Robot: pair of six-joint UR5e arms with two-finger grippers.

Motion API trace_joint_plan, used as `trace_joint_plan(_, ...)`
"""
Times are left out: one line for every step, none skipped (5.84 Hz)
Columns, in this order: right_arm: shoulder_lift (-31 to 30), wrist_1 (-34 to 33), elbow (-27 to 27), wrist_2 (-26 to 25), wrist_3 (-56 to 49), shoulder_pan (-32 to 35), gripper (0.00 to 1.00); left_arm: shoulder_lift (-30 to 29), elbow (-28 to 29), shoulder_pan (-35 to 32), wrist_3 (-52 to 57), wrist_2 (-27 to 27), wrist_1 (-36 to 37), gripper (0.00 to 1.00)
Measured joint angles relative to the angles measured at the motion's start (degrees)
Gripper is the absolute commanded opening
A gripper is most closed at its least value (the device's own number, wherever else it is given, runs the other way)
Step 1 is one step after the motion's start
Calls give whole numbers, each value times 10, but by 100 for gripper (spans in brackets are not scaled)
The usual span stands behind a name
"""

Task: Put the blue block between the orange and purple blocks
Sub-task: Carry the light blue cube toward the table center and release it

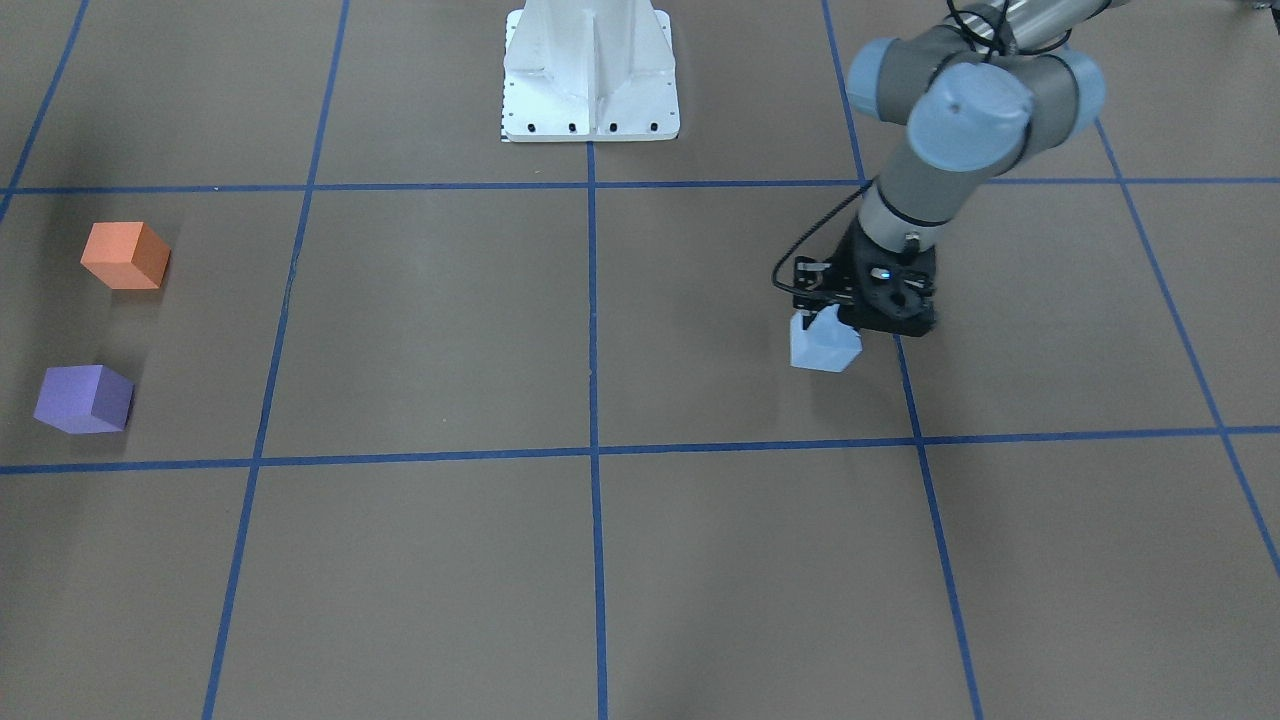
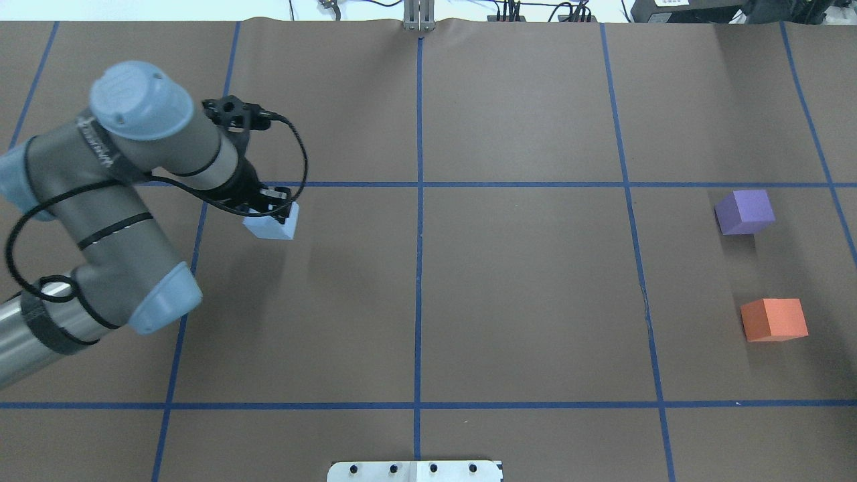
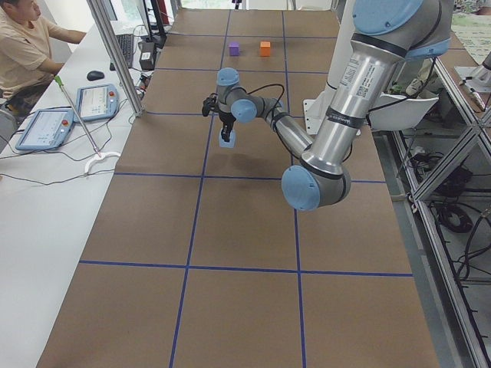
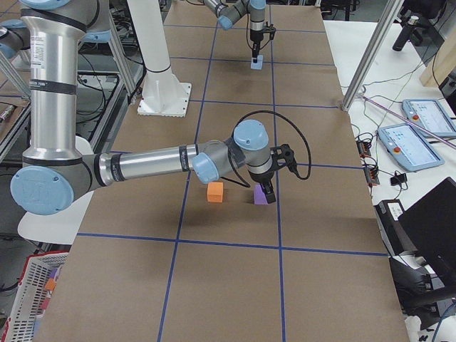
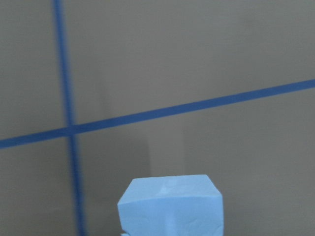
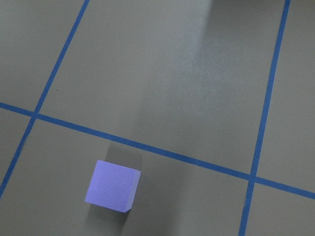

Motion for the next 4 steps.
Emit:
trace_joint_plan(1,0,0,0,0,0,100,-78,49,32,-49,6,25,15)
trace_joint_plan(1,0,0,0,0,0,100,-149,117,59,-85,28,32,26)
trace_joint_plan(1,0,0,1,0,0,100,-189,165,75,-98,49,32,44)
trace_joint_plan(1,0,0,1,0,0,100,-205,191,82,-101,57,30,77)
